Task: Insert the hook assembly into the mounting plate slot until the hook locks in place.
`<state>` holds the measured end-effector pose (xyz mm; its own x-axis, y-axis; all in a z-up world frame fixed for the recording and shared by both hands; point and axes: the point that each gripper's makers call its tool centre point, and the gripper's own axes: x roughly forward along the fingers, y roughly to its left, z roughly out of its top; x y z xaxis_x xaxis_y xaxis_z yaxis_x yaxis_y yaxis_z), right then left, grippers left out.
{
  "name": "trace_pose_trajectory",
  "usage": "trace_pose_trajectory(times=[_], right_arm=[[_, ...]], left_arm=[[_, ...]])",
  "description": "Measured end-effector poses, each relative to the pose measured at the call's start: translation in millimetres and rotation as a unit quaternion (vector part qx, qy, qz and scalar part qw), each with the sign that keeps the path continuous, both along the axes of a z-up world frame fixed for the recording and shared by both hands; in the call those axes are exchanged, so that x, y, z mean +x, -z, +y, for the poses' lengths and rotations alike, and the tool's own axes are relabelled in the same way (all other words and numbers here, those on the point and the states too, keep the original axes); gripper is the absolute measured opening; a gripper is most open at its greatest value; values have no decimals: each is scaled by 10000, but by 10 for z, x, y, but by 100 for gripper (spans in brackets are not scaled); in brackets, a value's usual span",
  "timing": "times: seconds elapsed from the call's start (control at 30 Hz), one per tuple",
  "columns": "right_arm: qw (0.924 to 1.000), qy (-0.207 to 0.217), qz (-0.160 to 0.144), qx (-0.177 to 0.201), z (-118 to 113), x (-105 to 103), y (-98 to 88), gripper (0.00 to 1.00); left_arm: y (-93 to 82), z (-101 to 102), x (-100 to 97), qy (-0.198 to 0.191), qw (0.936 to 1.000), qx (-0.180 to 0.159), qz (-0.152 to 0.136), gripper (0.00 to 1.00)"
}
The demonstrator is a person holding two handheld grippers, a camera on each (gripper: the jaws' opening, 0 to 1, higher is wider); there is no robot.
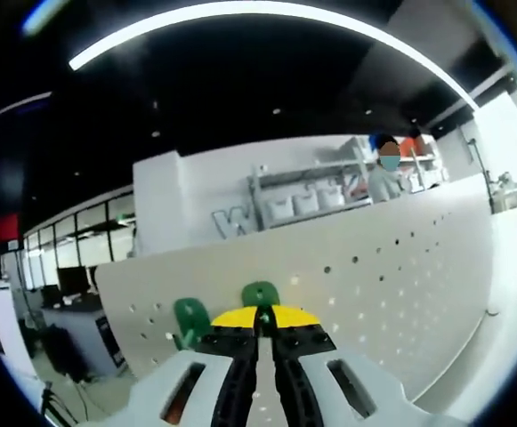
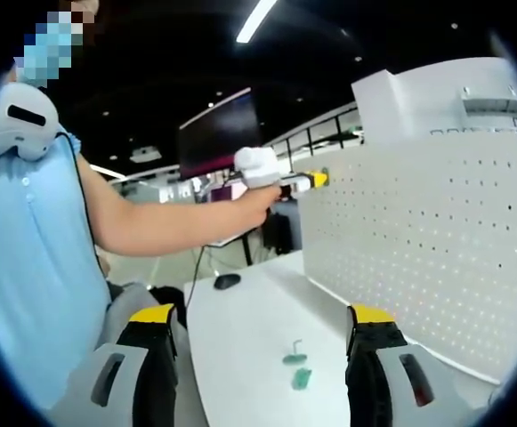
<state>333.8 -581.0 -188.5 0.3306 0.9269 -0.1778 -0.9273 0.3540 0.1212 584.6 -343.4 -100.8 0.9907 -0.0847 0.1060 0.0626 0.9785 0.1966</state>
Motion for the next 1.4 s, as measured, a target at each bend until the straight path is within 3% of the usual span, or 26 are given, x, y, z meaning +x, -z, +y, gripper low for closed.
trace_pose_trajectory(times=[1.0, 1.4], right_arm=[[10000, -13, -91, -15, 9, -7, -43, 78], [9999, -28, -101, -37, 30, -15, -50, 78]], left_arm=[[27, -45, -197, 177, 9998, -95, 71, 20], [115, -53, -366, 252, 9994, -178, 161, 26]])
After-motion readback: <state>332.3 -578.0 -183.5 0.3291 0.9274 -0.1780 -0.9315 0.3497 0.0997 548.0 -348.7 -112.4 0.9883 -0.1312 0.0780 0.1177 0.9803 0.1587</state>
